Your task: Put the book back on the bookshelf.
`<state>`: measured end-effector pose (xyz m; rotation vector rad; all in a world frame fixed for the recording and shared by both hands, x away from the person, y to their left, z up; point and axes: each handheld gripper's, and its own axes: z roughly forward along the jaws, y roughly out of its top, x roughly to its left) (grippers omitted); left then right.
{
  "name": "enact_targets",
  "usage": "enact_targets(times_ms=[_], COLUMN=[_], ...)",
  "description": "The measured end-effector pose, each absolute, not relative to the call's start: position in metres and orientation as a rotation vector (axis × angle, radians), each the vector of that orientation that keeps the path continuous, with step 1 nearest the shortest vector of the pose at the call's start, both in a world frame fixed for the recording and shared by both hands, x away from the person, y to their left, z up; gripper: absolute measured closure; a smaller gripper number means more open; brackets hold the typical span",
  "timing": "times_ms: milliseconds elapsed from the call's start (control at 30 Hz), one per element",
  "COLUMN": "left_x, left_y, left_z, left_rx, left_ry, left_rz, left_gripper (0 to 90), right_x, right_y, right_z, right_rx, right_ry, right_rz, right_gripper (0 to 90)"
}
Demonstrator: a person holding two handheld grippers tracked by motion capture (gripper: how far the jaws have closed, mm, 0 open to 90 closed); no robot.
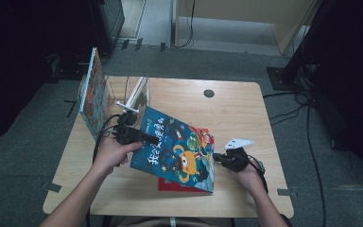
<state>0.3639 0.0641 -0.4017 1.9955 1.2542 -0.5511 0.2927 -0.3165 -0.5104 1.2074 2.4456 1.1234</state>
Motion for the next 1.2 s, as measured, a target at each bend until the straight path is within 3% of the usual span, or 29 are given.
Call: enact_targets(times_ms=[133,267,467,700,1200], left_x=[0.372,0.376,0.381,0.386,0.384], left_y=[0.055,0.050,0.047,0.045,0.068], left_z=[-0.390,-0.376,-0.355,-0.328,-0.269], left_rx=[2.006,2.055,2.094,2.106,2.185], left_ry=[1.223,1.218,1.216,1.225,1.244], left_rz=[-0.626,-0.604,-0.625,-0.651,-0.514], left_gripper=[71.9,74.0,78.3,83.3,83.5], right_x=[0.293,0.294,0.292,0.292,0.293], right_y=[-0.315,-0.314,-0.312,-0.316,-0.311], right_z=[-0.511,-0.510,-0.505,-0.503,-0.502], right_rx=[1.191,1.166,1.135,1.143,1.110], right_ry=[2.450,2.452,2.427,2.406,2.424], right_rz=[1.114,1.125,1.168,1.180,1.179], right_gripper=[89.5,79.4,74.2,73.7,72.9])
